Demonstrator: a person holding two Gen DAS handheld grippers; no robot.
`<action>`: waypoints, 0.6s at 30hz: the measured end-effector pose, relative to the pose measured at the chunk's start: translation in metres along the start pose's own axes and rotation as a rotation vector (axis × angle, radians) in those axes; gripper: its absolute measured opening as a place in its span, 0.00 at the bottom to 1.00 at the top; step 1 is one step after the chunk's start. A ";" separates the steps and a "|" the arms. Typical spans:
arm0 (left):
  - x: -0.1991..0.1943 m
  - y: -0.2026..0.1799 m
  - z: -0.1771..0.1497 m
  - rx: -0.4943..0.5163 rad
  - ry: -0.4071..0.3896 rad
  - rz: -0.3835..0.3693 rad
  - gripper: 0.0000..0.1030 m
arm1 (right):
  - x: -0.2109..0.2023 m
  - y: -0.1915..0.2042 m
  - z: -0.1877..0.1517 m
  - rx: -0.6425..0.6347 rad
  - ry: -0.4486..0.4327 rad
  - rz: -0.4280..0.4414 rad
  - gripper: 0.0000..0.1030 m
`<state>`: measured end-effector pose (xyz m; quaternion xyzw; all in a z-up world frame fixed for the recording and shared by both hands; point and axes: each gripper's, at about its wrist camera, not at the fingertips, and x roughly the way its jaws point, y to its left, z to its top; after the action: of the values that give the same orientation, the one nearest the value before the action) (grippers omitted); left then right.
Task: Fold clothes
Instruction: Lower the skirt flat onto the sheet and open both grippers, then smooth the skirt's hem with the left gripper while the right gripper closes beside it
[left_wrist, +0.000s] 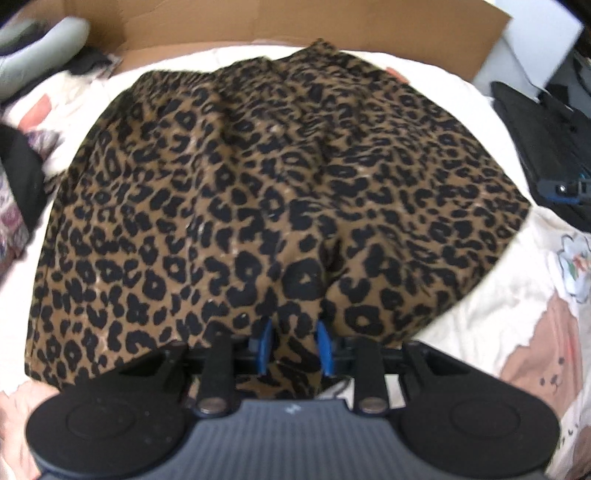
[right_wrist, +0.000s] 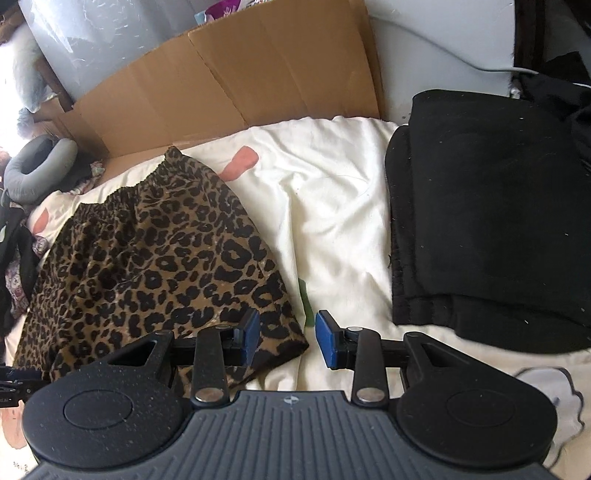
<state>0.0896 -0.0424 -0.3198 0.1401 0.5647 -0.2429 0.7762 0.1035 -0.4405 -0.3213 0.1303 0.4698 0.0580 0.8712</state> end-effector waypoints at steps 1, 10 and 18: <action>0.003 0.002 -0.001 -0.006 0.000 0.008 0.30 | 0.005 -0.002 0.001 0.009 0.000 -0.001 0.38; 0.014 0.011 0.000 0.021 0.011 0.050 0.33 | 0.039 -0.012 0.003 0.062 0.020 -0.008 0.28; 0.016 0.016 -0.004 0.001 0.019 0.053 0.37 | 0.043 0.000 -0.009 0.043 0.033 0.005 0.27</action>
<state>0.0983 -0.0307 -0.3367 0.1576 0.5680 -0.2212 0.7769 0.1199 -0.4288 -0.3606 0.1491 0.4850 0.0521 0.8601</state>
